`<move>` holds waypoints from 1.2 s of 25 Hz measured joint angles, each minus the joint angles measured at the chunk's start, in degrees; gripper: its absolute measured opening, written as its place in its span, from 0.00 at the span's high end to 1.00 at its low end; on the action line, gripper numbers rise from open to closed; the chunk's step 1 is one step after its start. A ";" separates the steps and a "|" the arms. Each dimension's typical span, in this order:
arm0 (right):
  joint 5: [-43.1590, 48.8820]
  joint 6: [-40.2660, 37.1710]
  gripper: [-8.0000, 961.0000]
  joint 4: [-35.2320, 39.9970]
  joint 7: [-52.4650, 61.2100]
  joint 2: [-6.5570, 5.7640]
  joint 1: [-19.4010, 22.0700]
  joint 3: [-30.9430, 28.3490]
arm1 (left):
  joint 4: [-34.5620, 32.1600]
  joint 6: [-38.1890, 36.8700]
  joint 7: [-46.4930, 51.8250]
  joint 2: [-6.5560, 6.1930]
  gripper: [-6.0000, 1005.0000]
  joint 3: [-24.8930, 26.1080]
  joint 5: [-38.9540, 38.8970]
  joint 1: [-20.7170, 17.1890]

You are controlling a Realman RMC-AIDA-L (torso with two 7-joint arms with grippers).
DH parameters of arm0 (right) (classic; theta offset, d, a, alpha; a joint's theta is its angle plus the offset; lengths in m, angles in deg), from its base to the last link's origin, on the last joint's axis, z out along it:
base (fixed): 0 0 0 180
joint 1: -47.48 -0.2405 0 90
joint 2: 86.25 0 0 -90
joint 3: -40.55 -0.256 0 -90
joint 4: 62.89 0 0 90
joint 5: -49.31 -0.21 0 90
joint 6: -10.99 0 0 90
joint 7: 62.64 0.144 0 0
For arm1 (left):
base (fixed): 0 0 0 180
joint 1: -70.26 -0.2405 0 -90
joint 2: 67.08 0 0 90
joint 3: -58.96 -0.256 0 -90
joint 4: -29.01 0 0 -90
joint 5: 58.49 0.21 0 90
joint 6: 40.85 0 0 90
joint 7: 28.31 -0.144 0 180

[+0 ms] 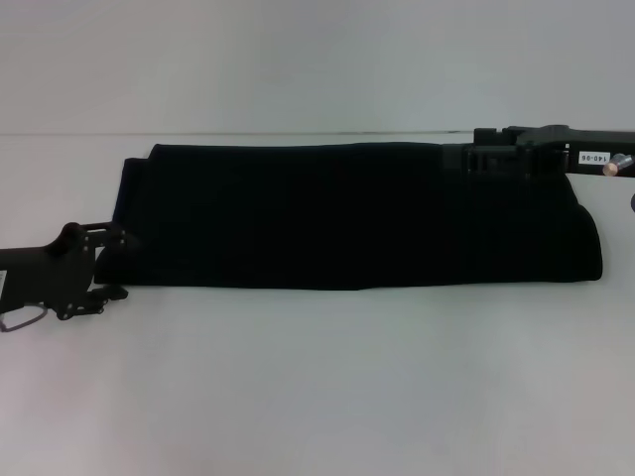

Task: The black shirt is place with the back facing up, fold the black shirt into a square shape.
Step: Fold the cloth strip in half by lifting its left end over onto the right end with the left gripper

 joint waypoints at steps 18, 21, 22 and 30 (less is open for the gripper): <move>-0.31 0.49 0.05 0.00 -0.09 0.00 0.17 0.00 | 2.26 4.35 0.03 0.15 0.28 0.46 -0.64 -0.30; -0.31 0.57 0.05 0.00 -0.15 0.02 0.19 0.13 | 2.34 4.64 0.03 0.10 0.28 0.46 -0.97 -0.10; -0.31 0.59 0.05 0.00 -0.18 0.04 0.20 0.14 | 2.35 4.84 0.02 0.10 0.28 0.46 -1.14 -0.05; -0.31 0.69 0.05 0.00 -0.25 0.09 0.15 0.00 | 2.43 6.46 -0.24 0.04 0.28 0.38 -1.69 -0.01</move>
